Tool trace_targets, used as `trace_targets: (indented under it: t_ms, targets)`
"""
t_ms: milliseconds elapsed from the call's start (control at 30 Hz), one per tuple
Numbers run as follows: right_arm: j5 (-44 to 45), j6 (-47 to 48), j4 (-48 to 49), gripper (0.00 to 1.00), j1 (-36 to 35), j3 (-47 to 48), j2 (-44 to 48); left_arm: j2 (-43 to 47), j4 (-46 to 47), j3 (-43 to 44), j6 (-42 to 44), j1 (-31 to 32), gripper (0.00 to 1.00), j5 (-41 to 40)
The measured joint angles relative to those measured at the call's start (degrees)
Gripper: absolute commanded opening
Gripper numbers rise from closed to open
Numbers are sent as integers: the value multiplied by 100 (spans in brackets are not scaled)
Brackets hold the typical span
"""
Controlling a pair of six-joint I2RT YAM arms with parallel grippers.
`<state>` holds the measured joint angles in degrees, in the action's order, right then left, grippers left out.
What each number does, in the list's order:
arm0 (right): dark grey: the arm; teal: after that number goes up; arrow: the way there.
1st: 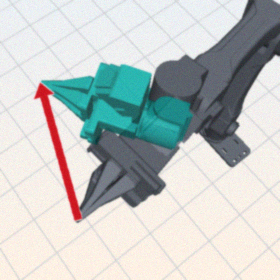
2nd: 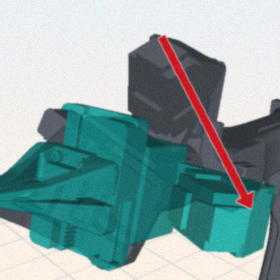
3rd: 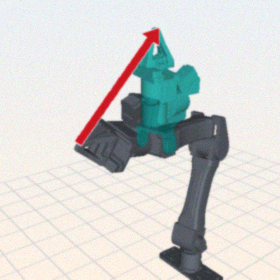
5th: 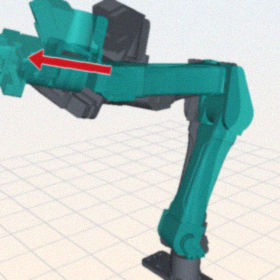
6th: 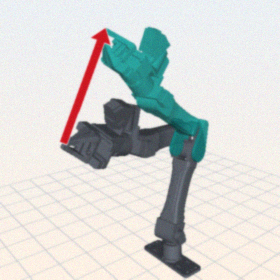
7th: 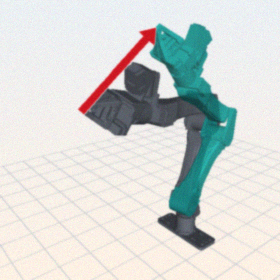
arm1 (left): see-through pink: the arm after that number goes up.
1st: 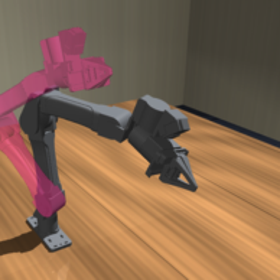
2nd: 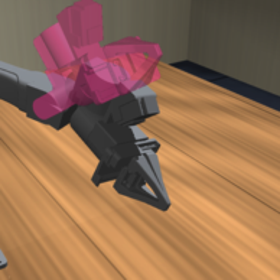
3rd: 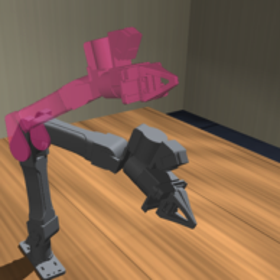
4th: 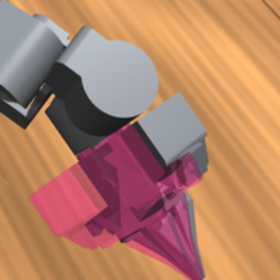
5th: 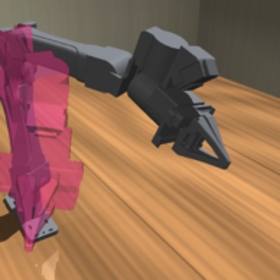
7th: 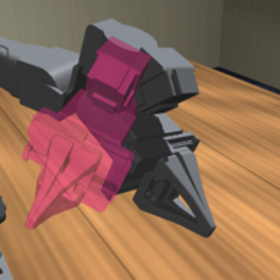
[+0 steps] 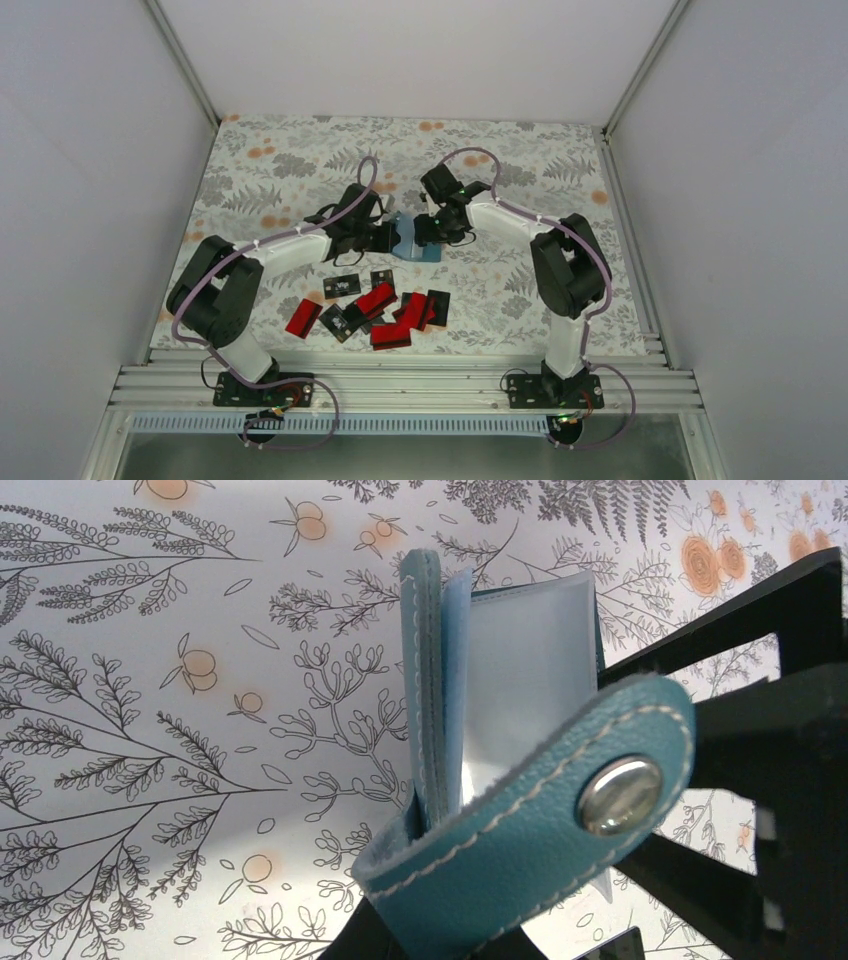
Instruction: Put the credit cards into the card holder
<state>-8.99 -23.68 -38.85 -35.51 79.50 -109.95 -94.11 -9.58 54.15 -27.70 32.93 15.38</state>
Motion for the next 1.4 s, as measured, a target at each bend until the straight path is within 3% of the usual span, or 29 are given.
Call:
trace_targets:
  t_ms: [867, 1067, 1167, 1400]
  targets:
    - [516, 295, 136, 56, 372, -273, 42, -520, 168, 173, 2, 0, 2, -37]
    - [-896, 382, 778, 52, 378, -374, 837, -590, 136, 245, 2, 0, 2, -79]
    - [-1731, 352, 1209, 45, 378, -317, 1067, -645, 111, 315, 2, 0, 2, -83]
    - [-2430, 96, 1696, 31, 426, -304, 334, -691, -4, 374, 9, 0, 2, -103]
